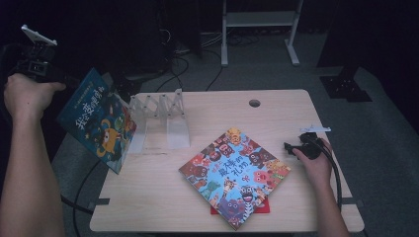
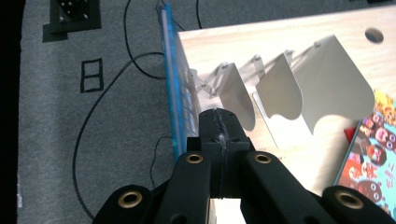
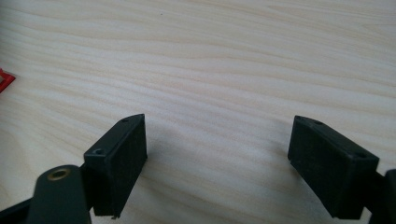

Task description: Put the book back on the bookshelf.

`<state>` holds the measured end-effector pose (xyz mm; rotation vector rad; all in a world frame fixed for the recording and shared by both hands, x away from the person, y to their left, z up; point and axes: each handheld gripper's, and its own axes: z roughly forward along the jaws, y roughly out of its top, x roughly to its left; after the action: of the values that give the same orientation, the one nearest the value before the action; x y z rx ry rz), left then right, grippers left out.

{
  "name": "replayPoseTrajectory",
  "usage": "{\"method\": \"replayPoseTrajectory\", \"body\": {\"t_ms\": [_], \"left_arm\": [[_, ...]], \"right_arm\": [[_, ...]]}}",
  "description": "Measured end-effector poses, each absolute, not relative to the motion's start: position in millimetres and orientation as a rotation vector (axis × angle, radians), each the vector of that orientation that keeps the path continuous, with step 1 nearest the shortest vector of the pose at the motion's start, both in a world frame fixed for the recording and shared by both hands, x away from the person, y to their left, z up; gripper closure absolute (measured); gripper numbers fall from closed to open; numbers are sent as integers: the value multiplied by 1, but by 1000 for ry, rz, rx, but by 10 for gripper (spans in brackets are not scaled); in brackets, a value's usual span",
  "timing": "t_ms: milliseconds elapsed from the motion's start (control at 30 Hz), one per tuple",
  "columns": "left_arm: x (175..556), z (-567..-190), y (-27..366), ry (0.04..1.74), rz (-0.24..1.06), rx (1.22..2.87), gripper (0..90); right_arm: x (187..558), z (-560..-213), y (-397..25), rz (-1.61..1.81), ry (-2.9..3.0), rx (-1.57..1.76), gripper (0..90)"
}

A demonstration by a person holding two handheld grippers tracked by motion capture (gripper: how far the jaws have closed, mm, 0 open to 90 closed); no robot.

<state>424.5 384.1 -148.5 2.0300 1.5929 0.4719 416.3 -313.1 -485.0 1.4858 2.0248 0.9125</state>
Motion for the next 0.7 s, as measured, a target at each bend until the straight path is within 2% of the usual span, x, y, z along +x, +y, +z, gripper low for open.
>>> {"method": "replayPoseTrajectory", "body": {"t_ms": [333, 700], "left_arm": [[408, -155, 360, 1474, 461, 2085, 900], [391, -180, 325, 1330, 434, 2159, 899]], "right_arm": [[416, -485, -313, 912, 2025, 1486, 185], [416, -485, -313, 913, 2025, 1486, 185]]}}
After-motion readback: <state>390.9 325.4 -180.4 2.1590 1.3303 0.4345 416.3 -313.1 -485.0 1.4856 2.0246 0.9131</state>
